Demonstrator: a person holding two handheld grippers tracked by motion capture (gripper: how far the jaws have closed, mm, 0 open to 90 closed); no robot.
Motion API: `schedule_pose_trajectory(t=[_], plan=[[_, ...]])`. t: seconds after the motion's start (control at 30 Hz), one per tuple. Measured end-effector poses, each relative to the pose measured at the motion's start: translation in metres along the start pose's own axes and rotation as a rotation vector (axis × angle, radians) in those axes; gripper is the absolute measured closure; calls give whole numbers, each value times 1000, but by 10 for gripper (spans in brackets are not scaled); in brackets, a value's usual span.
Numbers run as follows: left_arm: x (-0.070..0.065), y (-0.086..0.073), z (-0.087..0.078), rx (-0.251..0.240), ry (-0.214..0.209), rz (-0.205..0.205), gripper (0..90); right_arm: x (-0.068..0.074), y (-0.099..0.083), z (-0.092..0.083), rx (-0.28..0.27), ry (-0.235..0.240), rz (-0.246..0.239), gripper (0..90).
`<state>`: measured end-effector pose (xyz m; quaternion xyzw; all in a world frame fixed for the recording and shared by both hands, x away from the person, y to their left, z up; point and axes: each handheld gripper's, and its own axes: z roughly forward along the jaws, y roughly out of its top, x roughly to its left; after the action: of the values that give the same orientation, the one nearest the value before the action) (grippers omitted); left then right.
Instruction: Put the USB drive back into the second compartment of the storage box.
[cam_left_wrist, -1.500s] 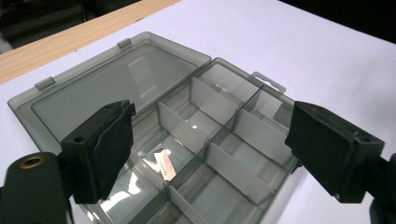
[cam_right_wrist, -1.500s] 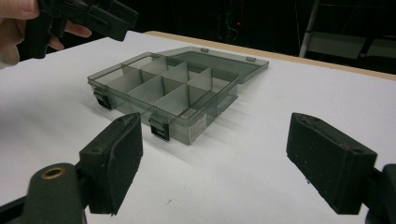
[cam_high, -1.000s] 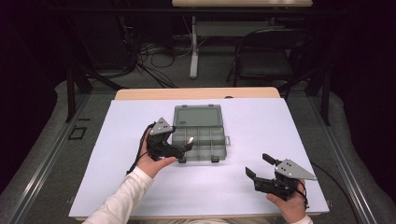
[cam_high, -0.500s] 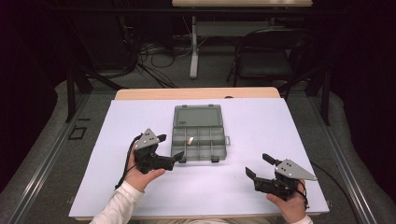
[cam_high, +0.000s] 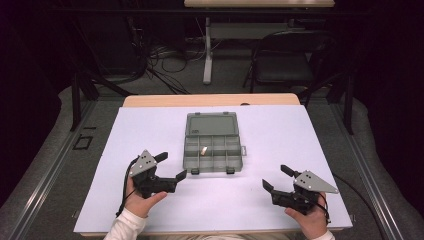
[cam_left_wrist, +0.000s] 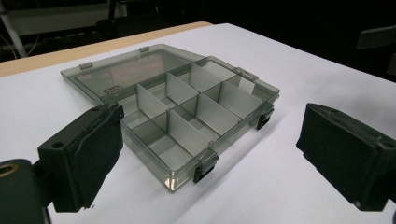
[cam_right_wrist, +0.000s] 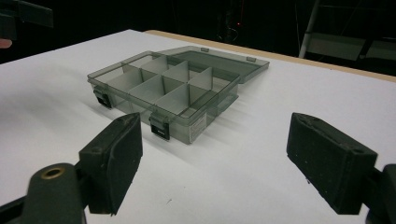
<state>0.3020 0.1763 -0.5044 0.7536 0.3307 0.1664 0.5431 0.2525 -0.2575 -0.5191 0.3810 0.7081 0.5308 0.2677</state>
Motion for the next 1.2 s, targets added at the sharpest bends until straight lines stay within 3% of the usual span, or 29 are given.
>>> schedule_pose_trajectory(t=[0.3, 0.73, 1.2], plan=[[6, -11, -6, -10, 36, 7, 63, -1, -1, 0, 1, -3, 1, 184], [29, -27, -6, 0, 97, -43, 67, -3, -2, 2, 17, -6, -2, 183], [39, -34, -6, 13, 130, -66, 67, -7, -4, 2, 19, -12, -1, 183]])
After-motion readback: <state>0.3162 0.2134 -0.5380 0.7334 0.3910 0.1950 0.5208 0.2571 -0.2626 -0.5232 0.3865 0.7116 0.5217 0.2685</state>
